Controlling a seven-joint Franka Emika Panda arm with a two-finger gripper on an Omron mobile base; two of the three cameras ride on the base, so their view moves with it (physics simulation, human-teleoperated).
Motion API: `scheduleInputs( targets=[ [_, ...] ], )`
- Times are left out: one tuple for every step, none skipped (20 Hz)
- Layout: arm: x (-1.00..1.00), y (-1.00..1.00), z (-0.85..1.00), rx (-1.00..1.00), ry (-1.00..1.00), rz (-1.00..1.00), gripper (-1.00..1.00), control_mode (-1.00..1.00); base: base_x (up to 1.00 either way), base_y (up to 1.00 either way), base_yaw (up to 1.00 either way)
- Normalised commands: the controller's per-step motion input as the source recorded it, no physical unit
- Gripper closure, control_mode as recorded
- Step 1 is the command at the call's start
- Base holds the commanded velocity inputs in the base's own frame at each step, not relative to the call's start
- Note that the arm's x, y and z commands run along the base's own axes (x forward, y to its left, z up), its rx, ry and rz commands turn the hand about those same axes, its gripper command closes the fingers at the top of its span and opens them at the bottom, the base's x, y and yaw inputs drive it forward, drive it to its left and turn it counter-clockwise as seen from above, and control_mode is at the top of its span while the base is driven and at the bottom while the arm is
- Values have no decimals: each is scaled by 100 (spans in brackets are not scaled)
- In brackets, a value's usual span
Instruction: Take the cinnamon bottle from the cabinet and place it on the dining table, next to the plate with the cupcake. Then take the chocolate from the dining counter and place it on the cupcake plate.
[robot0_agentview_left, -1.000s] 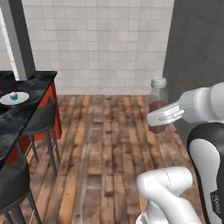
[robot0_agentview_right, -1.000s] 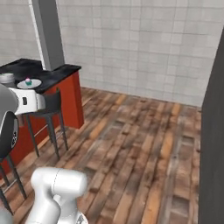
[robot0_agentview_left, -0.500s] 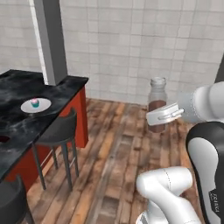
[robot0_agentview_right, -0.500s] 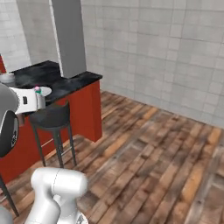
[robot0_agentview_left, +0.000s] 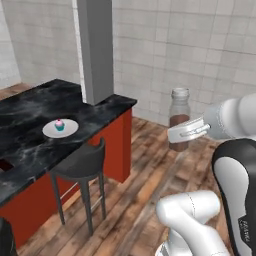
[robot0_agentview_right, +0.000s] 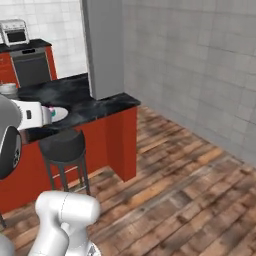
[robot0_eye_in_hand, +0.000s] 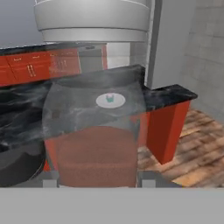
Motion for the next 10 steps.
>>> scheduleInputs(
  targets=[
    [0,0,0,0,0,0,100,100,100,-30,53],
    [0,0,0,0,0,0,100,100,92,-21,53],
    [0,0,0,0,0,0,100,100,89,-15,50],
    [0,0,0,0,0,0,100,100,90,-4,45],
    [0,0,0,0,0,0,100,100,86,0,42],
    [0,0,0,0,0,0,100,100,85,0,37],
    [0,0,0,0,0,0,100,100,85,0,37],
    [0,0,0,0,0,0,100,100,82,0,37],
    [0,0,0,0,0,0,100,100,77,0,37],
    [0,0,0,0,0,0,100,100,71,0,37]
  ],
)
